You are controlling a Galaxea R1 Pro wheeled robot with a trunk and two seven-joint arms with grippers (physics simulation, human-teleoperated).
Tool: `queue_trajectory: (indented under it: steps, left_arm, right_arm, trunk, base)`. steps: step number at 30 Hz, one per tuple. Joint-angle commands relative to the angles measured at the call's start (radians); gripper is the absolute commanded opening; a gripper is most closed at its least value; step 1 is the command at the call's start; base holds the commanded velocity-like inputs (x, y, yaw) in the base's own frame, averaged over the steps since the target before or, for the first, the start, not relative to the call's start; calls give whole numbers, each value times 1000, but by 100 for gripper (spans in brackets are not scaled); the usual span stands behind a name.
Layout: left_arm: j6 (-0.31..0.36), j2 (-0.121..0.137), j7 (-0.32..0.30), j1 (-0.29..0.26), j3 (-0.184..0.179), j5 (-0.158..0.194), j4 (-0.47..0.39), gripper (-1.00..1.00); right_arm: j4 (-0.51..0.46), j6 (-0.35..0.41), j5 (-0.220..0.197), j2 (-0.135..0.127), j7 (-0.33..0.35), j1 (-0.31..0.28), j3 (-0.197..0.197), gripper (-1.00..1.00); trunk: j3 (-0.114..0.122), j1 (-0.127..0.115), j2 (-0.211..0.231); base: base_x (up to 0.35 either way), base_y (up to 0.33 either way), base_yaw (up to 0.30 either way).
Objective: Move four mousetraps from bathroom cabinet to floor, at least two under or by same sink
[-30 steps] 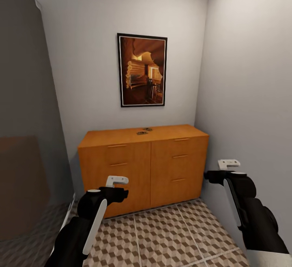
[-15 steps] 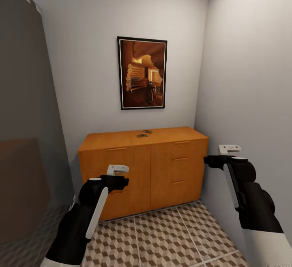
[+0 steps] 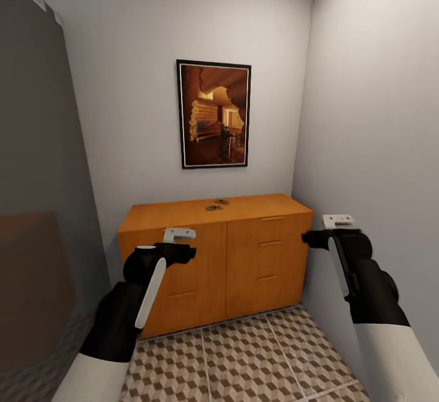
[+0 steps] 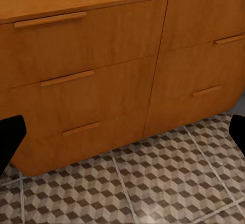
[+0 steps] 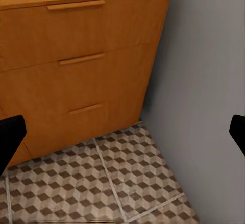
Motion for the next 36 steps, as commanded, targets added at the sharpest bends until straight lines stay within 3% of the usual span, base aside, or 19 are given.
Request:
queue_trajectory:
  steps: [1,5,11,23,36]
  left_arm:
    - [4,0,9,-8,0,9,7,100]
    - [4,1,9,-48,3,8,65,100]
    - [0,2,16,-64,5,5,93,100]
    - [-26,5,68,-66,9,2,93,100]
    - [-103,3,72,-67,15,4,90,100]
  right_arm:
    - [10,5,8,1,3,-8,1,100]
    - [68,5,9,4,2,-56,3,100]
    - [106,5,10,6,1,-88,5,100]
    - [127,5,9,7,1,-93,6,100]
    - [128,-15,13,48,-1,-110,7,100]
  trunk:
    - [2,-4,6]
    - [14,-19,34]
    - [33,-42,76]
    - [33,-42,76]
    - [33,-42,76]
  base:
    - [0,0,0]
    - [0,0,0]
    - [0,0,0]
    - [44,0,0]
    - [310,0,0]
